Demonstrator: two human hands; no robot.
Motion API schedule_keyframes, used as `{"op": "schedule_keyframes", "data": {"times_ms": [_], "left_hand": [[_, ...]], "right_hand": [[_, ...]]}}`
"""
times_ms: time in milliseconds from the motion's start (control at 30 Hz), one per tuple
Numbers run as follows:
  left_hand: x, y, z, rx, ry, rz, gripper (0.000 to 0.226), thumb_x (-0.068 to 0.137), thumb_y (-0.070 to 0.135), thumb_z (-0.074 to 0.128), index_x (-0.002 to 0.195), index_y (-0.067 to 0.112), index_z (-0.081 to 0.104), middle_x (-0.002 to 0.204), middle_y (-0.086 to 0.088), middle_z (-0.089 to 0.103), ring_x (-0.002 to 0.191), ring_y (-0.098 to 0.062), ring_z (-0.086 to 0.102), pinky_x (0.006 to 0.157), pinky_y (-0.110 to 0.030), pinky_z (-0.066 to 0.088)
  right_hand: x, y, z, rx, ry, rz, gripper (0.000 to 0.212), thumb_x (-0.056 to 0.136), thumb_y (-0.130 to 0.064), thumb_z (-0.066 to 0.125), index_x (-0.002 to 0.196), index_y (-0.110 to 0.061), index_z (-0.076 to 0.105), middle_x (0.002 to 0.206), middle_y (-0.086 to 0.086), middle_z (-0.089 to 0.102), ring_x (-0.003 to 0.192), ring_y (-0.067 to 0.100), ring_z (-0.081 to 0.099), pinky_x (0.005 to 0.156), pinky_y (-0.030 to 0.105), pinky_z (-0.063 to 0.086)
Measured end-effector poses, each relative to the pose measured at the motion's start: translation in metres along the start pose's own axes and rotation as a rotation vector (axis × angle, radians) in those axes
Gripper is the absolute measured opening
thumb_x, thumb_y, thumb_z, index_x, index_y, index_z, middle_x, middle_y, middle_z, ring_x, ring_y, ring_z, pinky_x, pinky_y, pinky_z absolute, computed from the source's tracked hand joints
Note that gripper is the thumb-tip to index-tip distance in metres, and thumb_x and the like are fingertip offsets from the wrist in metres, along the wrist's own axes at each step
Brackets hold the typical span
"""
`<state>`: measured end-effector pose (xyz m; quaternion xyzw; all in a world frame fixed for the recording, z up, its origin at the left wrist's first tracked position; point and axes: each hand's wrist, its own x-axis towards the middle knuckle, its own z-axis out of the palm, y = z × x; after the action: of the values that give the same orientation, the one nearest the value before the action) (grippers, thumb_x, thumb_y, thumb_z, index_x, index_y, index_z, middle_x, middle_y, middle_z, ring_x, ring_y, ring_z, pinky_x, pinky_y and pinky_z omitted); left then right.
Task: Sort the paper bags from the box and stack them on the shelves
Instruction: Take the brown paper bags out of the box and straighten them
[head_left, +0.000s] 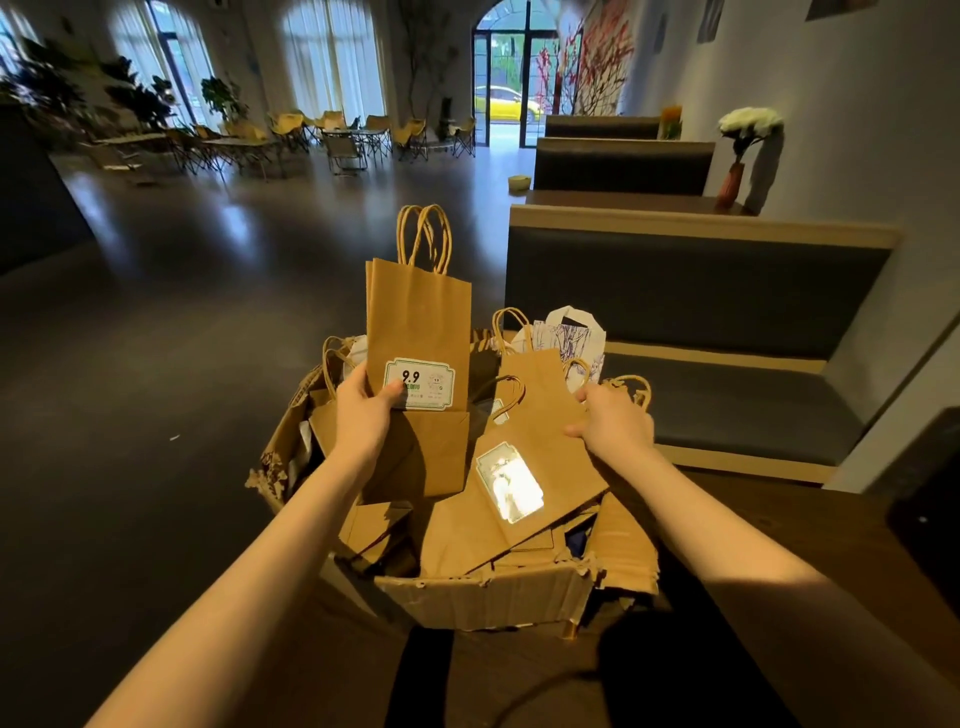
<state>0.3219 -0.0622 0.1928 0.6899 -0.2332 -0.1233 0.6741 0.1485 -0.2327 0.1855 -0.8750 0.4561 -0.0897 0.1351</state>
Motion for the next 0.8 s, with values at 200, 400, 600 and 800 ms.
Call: {"op": "schedule_keyframes", "data": {"times_ms": [200,400,600,800], "left_hand": [[0.010,0.024,-0.003,0.149,0.130,0.113,0.024,0.097,0.014,0.047,0.120,0.012,0.051,0.124,-0.008,0.060,0.113,-0.022,0.058,0.091,-0.034,0.048],[0.006,0.043,-0.008,0.476,0.033,0.512,0.061,0.093,0.001,0.048,0.144,0.024,0.024,0.110,-0.011,0.063,0.088,-0.023,0.063,0.078,-0.041,0.051],[0.005,0.040,0.001,0.558,-0.241,0.519,0.061,0.084,-0.011,0.041,0.126,0.031,0.054,0.124,-0.003,0.061,0.115,-0.019,0.057,0.096,-0.035,0.048],[-0.007,0.036,0.006,0.472,-0.377,0.416,0.030,0.095,0.025,0.051,0.123,0.017,0.058,0.115,0.008,0.060,0.099,-0.001,0.054,0.089,-0.020,0.044]], "right_hand": [[0.002,-0.007,-0.055,0.024,0.265,-0.177,0.033,0.093,-0.023,0.056,0.126,-0.020,0.052,0.101,0.006,0.066,0.095,0.022,0.064,0.078,0.037,0.050],[-0.006,-0.023,-0.095,0.025,0.374,-0.411,0.029,0.095,-0.021,0.052,0.125,-0.022,0.054,0.105,0.006,0.066,0.103,0.024,0.059,0.089,0.037,0.046],[-0.004,-0.046,-0.097,0.159,0.355,-0.414,0.033,0.096,-0.022,0.052,0.128,-0.022,0.052,0.109,0.005,0.066,0.110,0.026,0.056,0.094,0.039,0.045],[0.001,-0.061,-0.088,0.172,0.412,-0.347,0.033,0.096,-0.020,0.051,0.129,-0.021,0.050,0.108,0.003,0.066,0.113,0.026,0.052,0.097,0.035,0.038]]}}
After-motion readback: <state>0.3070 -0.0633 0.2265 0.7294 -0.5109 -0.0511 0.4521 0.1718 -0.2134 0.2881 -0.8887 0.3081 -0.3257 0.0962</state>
